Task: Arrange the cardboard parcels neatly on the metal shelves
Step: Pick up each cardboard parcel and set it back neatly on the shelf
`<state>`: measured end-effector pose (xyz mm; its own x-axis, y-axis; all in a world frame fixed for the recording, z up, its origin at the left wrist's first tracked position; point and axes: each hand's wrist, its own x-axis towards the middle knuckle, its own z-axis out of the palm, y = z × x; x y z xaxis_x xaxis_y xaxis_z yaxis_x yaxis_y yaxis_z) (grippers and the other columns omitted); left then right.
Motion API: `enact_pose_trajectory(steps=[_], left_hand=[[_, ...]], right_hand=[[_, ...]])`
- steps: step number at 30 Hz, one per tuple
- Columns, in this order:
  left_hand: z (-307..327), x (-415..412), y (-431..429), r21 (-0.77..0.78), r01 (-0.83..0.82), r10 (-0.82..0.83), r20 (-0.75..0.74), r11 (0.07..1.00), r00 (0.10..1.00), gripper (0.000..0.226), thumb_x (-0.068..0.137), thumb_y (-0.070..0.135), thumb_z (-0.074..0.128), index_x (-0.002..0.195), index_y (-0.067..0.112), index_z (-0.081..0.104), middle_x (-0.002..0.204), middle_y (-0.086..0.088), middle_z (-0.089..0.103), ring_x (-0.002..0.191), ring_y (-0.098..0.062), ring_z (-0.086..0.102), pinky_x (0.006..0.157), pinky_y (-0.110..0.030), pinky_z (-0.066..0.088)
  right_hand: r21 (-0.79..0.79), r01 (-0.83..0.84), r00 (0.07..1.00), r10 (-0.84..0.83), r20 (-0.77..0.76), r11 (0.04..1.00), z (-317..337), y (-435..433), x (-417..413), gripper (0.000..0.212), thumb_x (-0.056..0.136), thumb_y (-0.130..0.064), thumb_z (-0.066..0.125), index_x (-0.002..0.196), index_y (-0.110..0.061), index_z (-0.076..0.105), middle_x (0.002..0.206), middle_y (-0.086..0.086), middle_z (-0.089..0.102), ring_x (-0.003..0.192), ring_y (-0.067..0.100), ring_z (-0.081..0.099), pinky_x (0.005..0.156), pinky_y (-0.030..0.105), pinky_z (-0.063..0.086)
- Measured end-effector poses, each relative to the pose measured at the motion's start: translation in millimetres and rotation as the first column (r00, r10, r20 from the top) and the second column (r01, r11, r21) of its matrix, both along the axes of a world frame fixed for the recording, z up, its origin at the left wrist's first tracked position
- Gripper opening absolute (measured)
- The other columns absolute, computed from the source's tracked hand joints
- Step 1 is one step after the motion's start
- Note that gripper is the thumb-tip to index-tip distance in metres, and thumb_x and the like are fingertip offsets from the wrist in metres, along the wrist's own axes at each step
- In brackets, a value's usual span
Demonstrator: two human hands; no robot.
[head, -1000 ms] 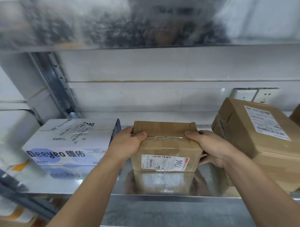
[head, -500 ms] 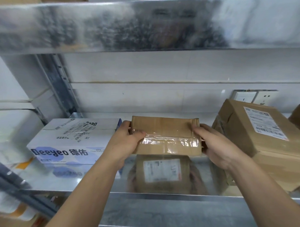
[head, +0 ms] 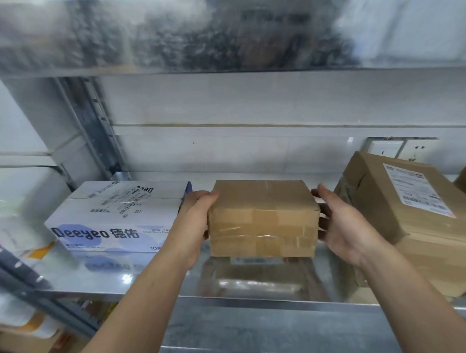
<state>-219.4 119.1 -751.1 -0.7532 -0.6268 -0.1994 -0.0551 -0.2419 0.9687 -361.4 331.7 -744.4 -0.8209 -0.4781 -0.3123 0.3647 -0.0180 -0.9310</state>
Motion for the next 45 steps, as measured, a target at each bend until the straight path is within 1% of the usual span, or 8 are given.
enact_pose_trajectory(steps=[1, 2, 3, 6, 9, 14, 21, 45], left_hand=[[0, 0, 1, -0.001, 0.009, -0.009, 0.000, 1.000, 1.000, 0.026, 0.072, 0.053, 0.070, 0.087, 0.033, 0.065, 0.128, -0.001, 0.052, 0.059, -0.011, 0.052, 0.064, -0.031, 0.036], [0, 0, 1, -0.015, 0.018, -0.018, 0.001, 1.000, 1.000, 0.026, 0.073, 0.052, 0.070, 0.088, 0.031, 0.066, 0.156, 0.005, 0.022, 0.060, -0.012, 0.051, 0.066, -0.032, 0.035], [-1, 0, 3, -0.023, 0.018, -0.018, 0.009, 1.000, 1.000, 0.029, 0.072, 0.053, 0.069, 0.091, 0.031, 0.067, 0.139, 0.002, 0.062, 0.067, -0.014, 0.053, 0.071, -0.034, 0.036], [-5, 0, 3, -0.055, 0.010, -0.006, 0.080, 0.998, 0.997, 0.035, 0.074, 0.054, 0.067, 0.100, 0.030, 0.070, 0.094, 0.008, 0.071, 0.090, -0.020, 0.061, 0.080, -0.039, 0.042], [-10, -2, 3, -0.040, 0.039, -0.035, 0.106, 0.998, 0.994, 0.030, 0.093, 0.040, 0.067, 0.118, 0.022, 0.069, 0.105, 0.004, 0.077, 0.096, -0.015, 0.073, 0.080, -0.034, 0.053], [-11, -5, 4, -0.061, 0.029, -0.020, 0.138, 0.998, 0.990, 0.022, 0.096, 0.024, 0.068, 0.118, 0.020, 0.068, 0.103, 0.002, 0.078, 0.088, -0.012, 0.075, 0.071, -0.028, 0.055], [-16, -11, -1, -0.147, 0.048, -0.020, 0.190, 0.988, 0.982, 0.023, 0.095, 0.025, 0.070, 0.118, 0.022, 0.069, 0.105, 0.003, 0.076, 0.094, -0.017, 0.074, 0.089, -0.038, 0.059], [-19, -18, -2, -0.289, 0.101, -0.019, 0.271, 0.952, 0.962, 0.006, 0.096, 0.026, 0.067, 0.098, 0.031, 0.066, 0.099, 0.008, 0.074, 0.093, -0.015, 0.072, 0.092, -0.037, 0.057]], right_hand=[[0.005, 0.000, 1.000, 0.000, -0.010, 1.000, -1, 0, 0, 0.029, 0.105, -0.041, 0.051, 0.119, -0.019, 0.062, 0.094, 0.002, 0.067, 0.083, 0.020, 0.065, 0.073, 0.035, 0.049], [0.018, -0.008, 1.000, 0.008, -0.029, 1.000, -3, 0, 0, 0.032, 0.104, -0.039, 0.054, 0.126, -0.018, 0.061, 0.095, 0.001, 0.067, 0.085, 0.018, 0.065, 0.073, 0.034, 0.048], [0.034, -0.017, 0.999, 0.019, -0.047, 0.999, -6, 0, -1, 0.040, 0.102, -0.038, 0.058, 0.136, -0.016, 0.058, 0.099, 0.000, 0.068, 0.090, 0.018, 0.066, 0.075, 0.033, 0.049], [0.063, -0.017, 0.998, 0.021, -0.064, 0.998, -12, -2, -1, 0.044, 0.100, -0.031, 0.063, 0.142, -0.016, 0.056, 0.113, 0.004, 0.074, 0.108, 0.023, 0.069, 0.091, 0.040, 0.055], [0.073, -0.029, 0.998, 0.034, -0.060, 0.997, -14, -5, 2, 0.029, 0.100, -0.024, 0.064, 0.127, -0.015, 0.065, 0.110, 0.003, 0.078, 0.105, 0.021, 0.073, 0.093, 0.036, 0.056], [0.108, -0.033, 0.996, 0.042, -0.080, 0.994, -17, -11, 1, 0.039, 0.095, -0.024, 0.072, 0.131, -0.014, 0.060, 0.111, 0.003, 0.078, 0.099, 0.018, 0.075, 0.087, 0.033, 0.056], [0.212, -0.041, 0.992, 0.066, -0.111, 0.976, -23, -17, 0, 0.036, 0.094, -0.023, 0.073, 0.126, -0.012, 0.063, 0.110, 0.005, 0.077, 0.101, 0.022, 0.074, 0.097, 0.040, 0.056], [0.304, -0.036, 0.977, 0.097, -0.189, 0.952, -31, -19, -3, 0.018, 0.096, -0.027, 0.070, 0.111, -0.016, 0.066, 0.106, 0.009, 0.077, 0.101, 0.028, 0.073, 0.100, 0.048, 0.055]])
